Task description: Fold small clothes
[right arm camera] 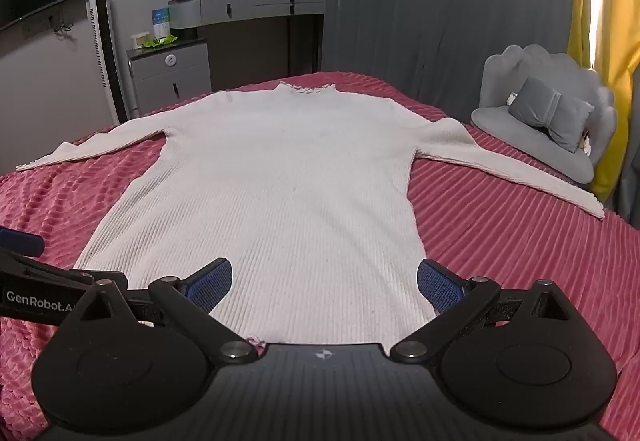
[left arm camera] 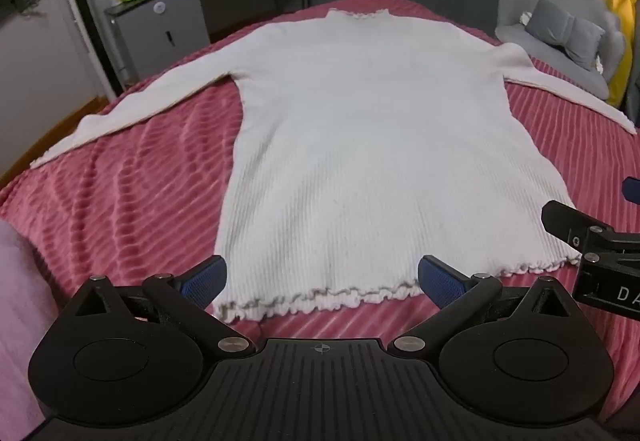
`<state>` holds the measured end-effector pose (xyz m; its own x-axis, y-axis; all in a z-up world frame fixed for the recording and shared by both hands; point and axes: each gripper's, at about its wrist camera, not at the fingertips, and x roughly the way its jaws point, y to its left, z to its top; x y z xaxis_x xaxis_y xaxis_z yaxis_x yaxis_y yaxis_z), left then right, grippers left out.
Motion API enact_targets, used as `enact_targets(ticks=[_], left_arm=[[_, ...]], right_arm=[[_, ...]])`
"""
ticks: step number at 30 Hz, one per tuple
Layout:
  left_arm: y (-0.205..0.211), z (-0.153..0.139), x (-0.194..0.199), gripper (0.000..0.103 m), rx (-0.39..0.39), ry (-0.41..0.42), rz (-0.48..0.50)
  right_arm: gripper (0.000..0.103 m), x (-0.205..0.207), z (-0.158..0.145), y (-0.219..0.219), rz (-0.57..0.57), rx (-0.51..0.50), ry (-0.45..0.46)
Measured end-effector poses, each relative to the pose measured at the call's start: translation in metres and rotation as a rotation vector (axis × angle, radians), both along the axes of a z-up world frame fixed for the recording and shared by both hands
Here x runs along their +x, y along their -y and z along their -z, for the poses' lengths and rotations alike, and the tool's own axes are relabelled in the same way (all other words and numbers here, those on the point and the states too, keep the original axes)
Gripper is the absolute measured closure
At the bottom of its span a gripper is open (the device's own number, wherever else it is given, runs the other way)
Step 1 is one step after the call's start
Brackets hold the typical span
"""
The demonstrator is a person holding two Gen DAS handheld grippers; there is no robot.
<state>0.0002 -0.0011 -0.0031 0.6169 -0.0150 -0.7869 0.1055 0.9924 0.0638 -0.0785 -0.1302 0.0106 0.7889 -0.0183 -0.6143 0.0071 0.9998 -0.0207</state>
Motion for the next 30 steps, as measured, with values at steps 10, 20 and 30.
enact_targets(ticks=[10, 20, 30], left_arm=[[-0.0017, 0.0021, 0.0002, 0.0, -0.001, -0.007, 0.001], [-0.0045, 0.0043, 0.0005, 0.0, 0.0, -0.014, -0.009], [-0.0044, 0.0052, 0.0012, 0.0, 0.004, -0.019, -0.01]], right_arm=[[0.004, -0.0006, -0.0011, 0.0001, 0.0, 0.004, -0.001], [0.004, -0.0006, -0.0012, -0.0006, -0.002, 0.006, -0.003], [0.004, -0.0009, -0.0014, -0.0002, -0.007, 0.014, -0.003]])
